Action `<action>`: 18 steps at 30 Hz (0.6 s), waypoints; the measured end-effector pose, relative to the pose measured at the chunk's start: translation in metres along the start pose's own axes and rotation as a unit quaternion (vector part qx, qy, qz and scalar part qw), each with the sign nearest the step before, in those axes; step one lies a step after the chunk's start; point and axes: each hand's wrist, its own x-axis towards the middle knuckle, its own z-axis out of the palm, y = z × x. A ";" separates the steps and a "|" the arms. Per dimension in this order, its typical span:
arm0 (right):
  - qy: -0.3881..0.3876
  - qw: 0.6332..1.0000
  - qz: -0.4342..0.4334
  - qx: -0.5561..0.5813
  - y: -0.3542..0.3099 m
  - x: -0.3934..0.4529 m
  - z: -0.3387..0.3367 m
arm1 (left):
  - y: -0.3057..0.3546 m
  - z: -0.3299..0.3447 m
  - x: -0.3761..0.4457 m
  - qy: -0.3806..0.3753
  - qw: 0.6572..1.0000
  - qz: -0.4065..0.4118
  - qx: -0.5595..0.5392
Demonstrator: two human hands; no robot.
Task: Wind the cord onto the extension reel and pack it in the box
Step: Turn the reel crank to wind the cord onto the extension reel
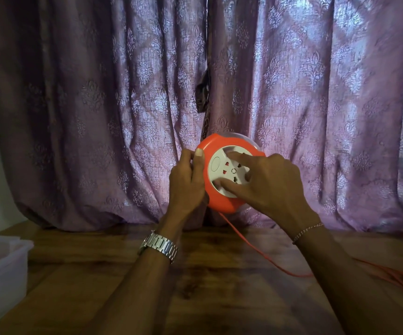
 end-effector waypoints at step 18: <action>-0.139 0.978 -0.157 0.004 0.001 0.004 -0.014 | -0.004 -0.001 0.002 0.004 1.000 -0.010 -0.018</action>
